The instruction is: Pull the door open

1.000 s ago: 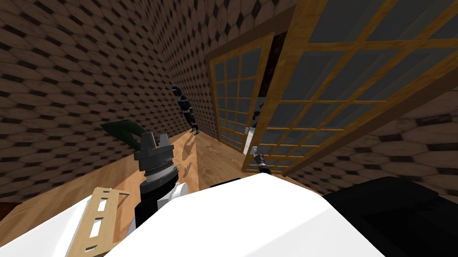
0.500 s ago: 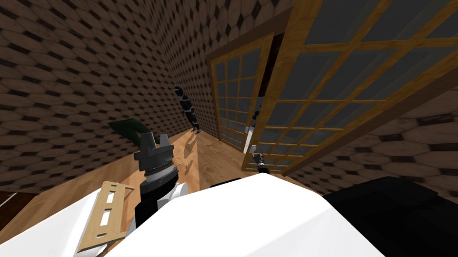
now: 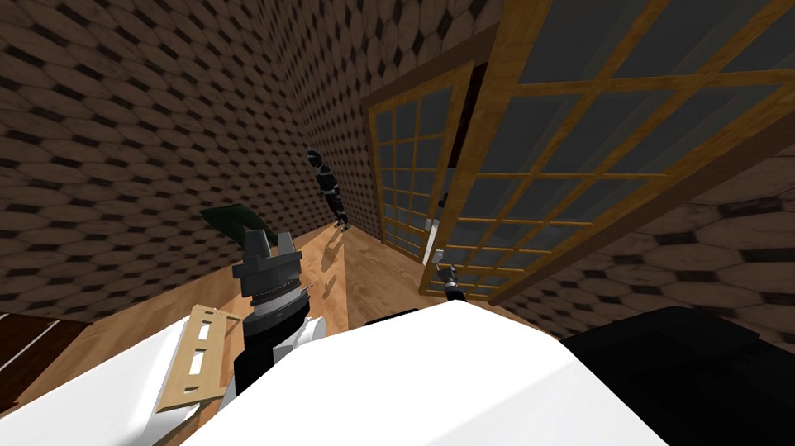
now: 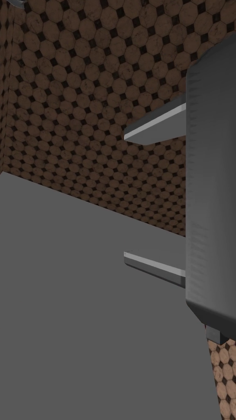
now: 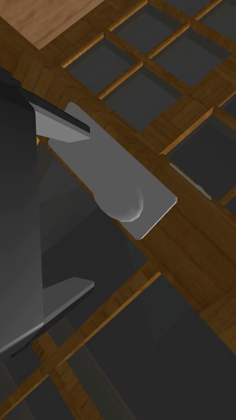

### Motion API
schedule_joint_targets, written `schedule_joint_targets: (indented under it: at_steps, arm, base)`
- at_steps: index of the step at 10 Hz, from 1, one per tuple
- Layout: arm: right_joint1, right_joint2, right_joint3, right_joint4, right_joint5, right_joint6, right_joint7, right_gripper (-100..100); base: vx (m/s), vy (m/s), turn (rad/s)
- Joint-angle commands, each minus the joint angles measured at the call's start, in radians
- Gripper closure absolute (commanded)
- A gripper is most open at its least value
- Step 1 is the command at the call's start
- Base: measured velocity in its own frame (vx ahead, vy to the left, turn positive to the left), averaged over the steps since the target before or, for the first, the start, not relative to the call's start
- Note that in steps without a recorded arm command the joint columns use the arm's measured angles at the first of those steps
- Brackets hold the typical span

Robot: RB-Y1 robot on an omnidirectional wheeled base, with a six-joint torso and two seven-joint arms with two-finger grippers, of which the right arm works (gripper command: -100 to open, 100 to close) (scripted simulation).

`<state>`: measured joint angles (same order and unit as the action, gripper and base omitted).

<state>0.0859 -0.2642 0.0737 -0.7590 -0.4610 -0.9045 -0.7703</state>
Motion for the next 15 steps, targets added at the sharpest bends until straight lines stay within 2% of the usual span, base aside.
schedule_joint_targets:
  at_steps: [1,3,4,5,6,8,9,10,11,13,15]
  arm:
    - [0.000,0.003,0.003,-0.006,-0.010,0.003,-0.028,-100]
    - [0.001,0.013,0.018,-0.024,-0.050,0.013,-0.095,-100]
    - [0.001,0.013,0.018,-0.024,-0.050,0.013,-0.111,-100]
    - [0.001,0.019,0.024,-0.033,-0.070,0.018,-0.147,-100]
    - [0.001,0.019,0.024,-0.033,-0.070,0.018,-0.153,-100]
    - [0.002,0.029,0.038,-0.050,-0.108,0.027,-0.219,-100]
    - [0.002,0.029,0.038,-0.050,-0.108,0.027,-0.235,-100]
    - [0.002,0.034,0.044,-0.058,-0.127,0.031,-0.270,-100]
    - [0.002,0.034,0.044,-0.058,-0.127,0.031,-0.276,-100]
    - [0.002,0.042,0.056,-0.073,-0.160,0.039,-0.342,-100]
    - [0.002,0.046,0.061,-0.079,-0.174,0.042,-0.389,-100]
  base:
    - [-0.040,-0.012,0.026]
    - [-0.059,-0.011,0.058]
    - [-0.060,-0.015,0.029]
    - [-0.059,-0.016,0.040]
    - [-0.051,-0.011,0.020]
    - [-0.069,-0.011,0.055]
    - [-0.060,-0.016,0.018]
    - [-0.059,-0.015,0.037]
    - [-0.045,-0.009,0.020]
    - [-0.059,-0.014,0.042]
    - [-0.055,-0.009,0.027]
